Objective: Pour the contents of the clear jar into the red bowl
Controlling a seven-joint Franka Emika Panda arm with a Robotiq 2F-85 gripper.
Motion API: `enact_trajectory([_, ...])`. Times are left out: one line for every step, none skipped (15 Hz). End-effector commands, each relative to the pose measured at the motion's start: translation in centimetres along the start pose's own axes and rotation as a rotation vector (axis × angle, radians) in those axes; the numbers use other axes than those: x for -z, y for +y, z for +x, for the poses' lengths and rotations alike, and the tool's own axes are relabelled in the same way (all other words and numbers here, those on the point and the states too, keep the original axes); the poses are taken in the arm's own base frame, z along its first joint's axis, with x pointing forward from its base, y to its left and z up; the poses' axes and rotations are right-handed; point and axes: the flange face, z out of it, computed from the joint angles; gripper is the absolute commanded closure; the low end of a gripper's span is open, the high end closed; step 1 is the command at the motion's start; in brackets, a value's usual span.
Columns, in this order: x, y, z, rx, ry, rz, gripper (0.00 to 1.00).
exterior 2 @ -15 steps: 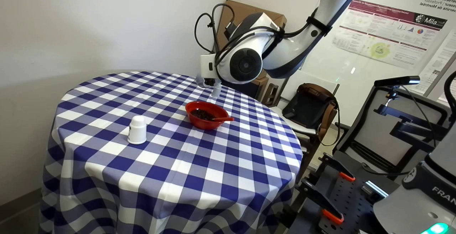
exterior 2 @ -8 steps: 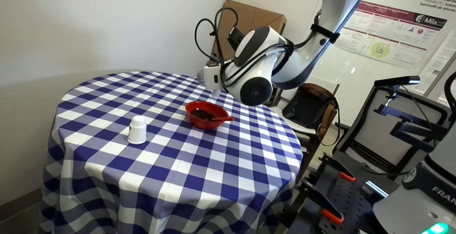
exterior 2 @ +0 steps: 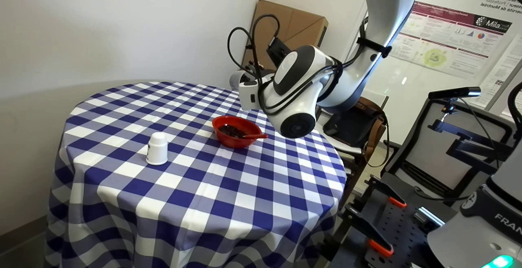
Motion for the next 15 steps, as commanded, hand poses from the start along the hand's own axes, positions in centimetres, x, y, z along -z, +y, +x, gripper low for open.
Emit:
enact_trajectory([0.1,-0.4,0.1,-0.027,-0.069,-0.064,0.91])
enact_trajectory([0.1,-0.5,0.2,-0.03,-0.081,-0.072,0.91])
enact_trajectory([0.1,-0.6,0.3,-0.03,-0.092,-0.08,0.91])
enact_trajectory([0.0,-0.7,0.4,-0.032,-0.104,-0.089,0.91])
enact_trajectory([0.0,-0.8,0.5,-0.035,-0.112,-0.099,0.91])
enact_trajectory([0.0,-0.9,0.6,-0.038,-0.12,-0.111,0.91])
enact_trajectory([0.0,-0.9,0.7,-0.042,-0.13,-0.123,0.91])
enact_trajectory([0.0,-1.0,0.7,-0.043,-0.137,-0.131,0.91])
enact_trajectory([-0.1,-1.1,0.8,-0.046,-0.147,-0.143,0.91])
enact_trajectory([-0.1,-1.2,0.9,-0.05,-0.158,-0.154,0.91])
enact_trajectory([-0.2,-1.2,0.9,-0.052,-0.168,-0.166,0.91])
enact_trajectory([-0.2,-1.3,1.0,-0.053,-0.177,-0.175,0.91])
enact_trajectory([-0.2,-1.3,1.0,-0.054,-0.186,-0.183,0.91])
enact_trajectory([-0.2,-1.4,1.1,-0.056,-0.192,-0.188,0.91])
enact_trajectory([-0.1,-1.5,1.1,-0.058,-0.196,-0.191,0.91])
